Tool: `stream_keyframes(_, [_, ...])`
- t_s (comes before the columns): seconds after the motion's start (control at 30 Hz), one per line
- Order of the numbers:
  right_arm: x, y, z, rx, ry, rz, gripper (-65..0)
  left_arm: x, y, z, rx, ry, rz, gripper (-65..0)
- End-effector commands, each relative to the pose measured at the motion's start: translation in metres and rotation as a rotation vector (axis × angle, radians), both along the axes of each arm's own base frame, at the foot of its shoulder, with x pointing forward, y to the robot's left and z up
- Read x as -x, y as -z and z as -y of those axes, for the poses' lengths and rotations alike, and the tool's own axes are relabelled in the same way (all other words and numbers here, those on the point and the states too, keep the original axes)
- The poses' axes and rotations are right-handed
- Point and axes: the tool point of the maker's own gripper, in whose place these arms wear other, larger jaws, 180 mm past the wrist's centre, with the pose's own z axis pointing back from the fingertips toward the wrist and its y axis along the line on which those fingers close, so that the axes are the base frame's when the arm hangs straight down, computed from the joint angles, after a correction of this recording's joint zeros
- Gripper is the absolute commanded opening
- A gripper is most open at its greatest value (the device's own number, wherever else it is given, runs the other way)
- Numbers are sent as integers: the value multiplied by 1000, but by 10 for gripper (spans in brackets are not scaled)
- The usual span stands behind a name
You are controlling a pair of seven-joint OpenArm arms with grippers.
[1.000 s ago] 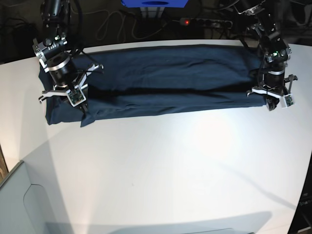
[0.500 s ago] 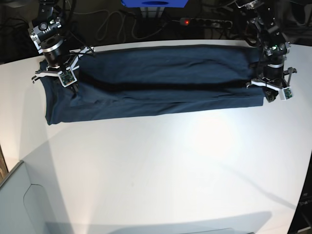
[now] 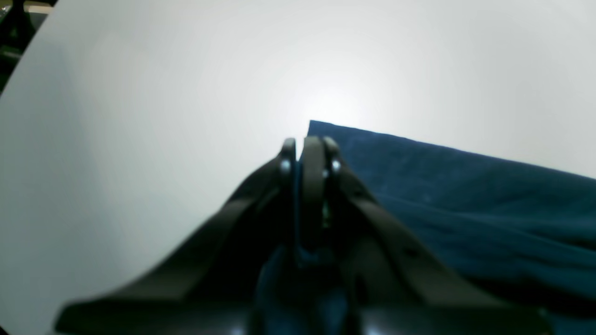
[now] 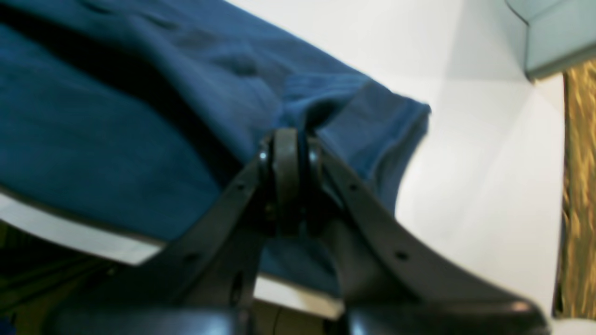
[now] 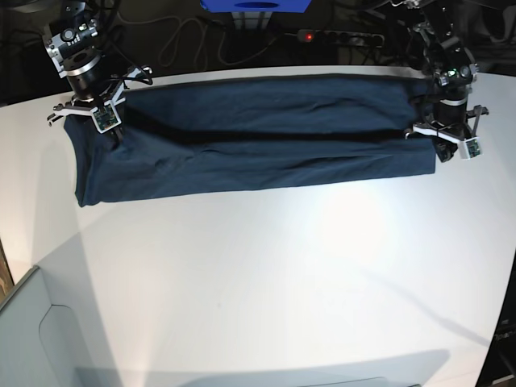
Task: Fold the T-shirt properly
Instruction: 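Pull the grasped strip end with the right gripper toward the arms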
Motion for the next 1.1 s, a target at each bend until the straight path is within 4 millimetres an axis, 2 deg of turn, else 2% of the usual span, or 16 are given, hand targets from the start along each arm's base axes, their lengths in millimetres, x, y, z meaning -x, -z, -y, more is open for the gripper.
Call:
stream_keyframes(0.0, [-3,-9,-1,-7,-7,37,-649,-3,-12,-4,-26,6,37,-650])
stream_keyframes(0.3, [6,-3,1,-3,-7,6,-649,-1,-8,-4,-21,4,29,-650])
stream_keyframes(0.5, [12,2,1,-4,-6,-15,-649,8,-3,-5,-23,5,2,-650])
stream_keyframes(0.8, [27,27,-3,-29,-43,-105,-649,4,-2,-2,-16,8,8,-650])
stream_keyframes(1.07, [28,29,-3,-25,-46,-115,-648,10,14,-5,7,-4,-30,-650])
